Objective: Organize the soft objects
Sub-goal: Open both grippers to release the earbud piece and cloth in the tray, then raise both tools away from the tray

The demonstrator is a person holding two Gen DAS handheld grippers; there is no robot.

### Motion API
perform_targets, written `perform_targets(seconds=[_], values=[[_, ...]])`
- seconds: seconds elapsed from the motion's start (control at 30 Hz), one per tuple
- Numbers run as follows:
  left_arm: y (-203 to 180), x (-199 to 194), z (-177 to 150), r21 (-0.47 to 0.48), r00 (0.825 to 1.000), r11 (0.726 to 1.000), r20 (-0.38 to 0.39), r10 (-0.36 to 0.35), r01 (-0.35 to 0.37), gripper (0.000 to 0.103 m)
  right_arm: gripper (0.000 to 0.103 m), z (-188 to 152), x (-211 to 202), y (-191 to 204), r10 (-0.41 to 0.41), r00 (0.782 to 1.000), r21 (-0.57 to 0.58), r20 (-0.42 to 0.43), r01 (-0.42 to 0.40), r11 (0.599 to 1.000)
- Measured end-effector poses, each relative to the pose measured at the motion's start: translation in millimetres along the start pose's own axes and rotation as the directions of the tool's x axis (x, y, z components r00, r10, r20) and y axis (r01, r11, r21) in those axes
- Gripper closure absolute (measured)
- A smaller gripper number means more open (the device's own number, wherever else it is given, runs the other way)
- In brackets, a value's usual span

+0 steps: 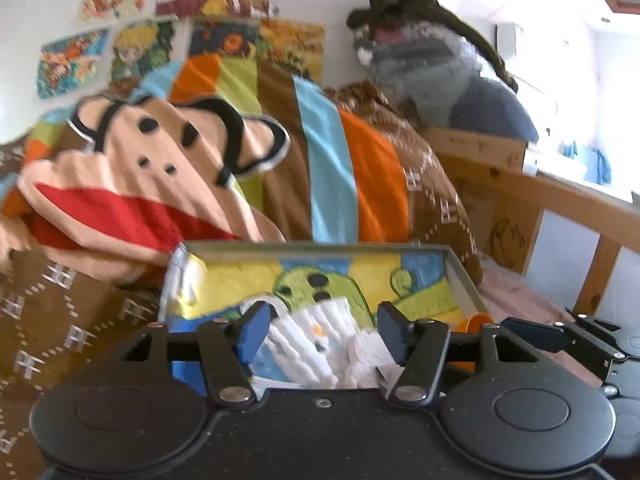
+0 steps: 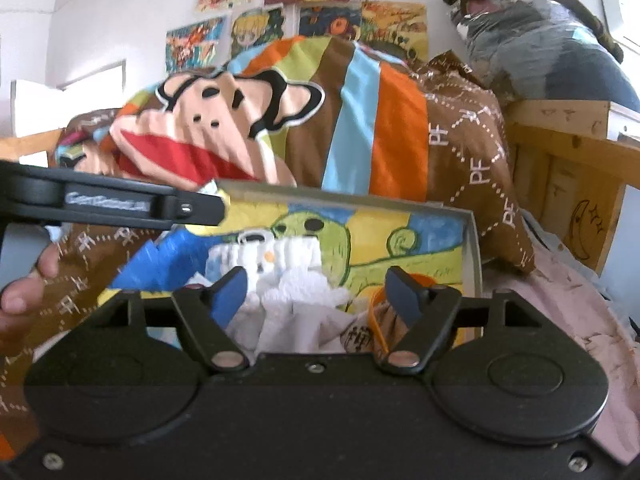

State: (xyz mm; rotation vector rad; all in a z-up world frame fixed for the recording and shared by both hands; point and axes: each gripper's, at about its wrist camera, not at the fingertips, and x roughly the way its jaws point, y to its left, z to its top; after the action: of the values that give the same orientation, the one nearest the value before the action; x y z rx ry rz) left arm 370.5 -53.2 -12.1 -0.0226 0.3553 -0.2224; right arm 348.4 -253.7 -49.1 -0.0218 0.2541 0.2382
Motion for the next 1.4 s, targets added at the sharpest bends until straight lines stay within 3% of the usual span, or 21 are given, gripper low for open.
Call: perform_targets(seconds=[0.1,0.33,0.43,0.57,0.83,1.0,1.4], values=[[1,-23,3,0.012,0.999,1.000,0.039,0.024,-0.025,0.032,0.023,9,-19,-4,0.011,0.999,0.034,0.035,-0.012,0.999],[7,-78,-1,-0.026,0.993,0.998,0.103,0.065,-0.062,0.021,0.002,29,-74,-1,0.026,0.987,0.020,0.158,-0.029,0.999],[9,-101,-6,-0.033,0.989,0.997,0.126,0.077,-0.073,0.019,0.001,36,-96,4,0.034,0.980,0.009,0.198,-0.037,0.999],[13,-134,-13,-0.062,0.980,0.993,0.165,0.108,-0.099,0.005,0.001,36,-120,12,0.047,0.975,0.041,0.219,-0.058,0.998],[20,-205,-36,-0.107,0.965,0.984,0.204,0.165,-0.146,0.001,0.000,16,-172,46,0.042,0.967,0.066,0.250,-0.060,0.996],[17,-246,-55,-0.074,0.958,0.978,0.199,0.205,-0.194,0.001,0.000,-3,-203,63,0.029,0.976,0.094,0.216,-0.050,0.994],[20,-300,-92,-0.115,0.975,0.982,0.146,0.167,-0.151,0.001,0.000,-44,-260,73,-0.061,0.994,0.178,0.086,0.045,0.983]])
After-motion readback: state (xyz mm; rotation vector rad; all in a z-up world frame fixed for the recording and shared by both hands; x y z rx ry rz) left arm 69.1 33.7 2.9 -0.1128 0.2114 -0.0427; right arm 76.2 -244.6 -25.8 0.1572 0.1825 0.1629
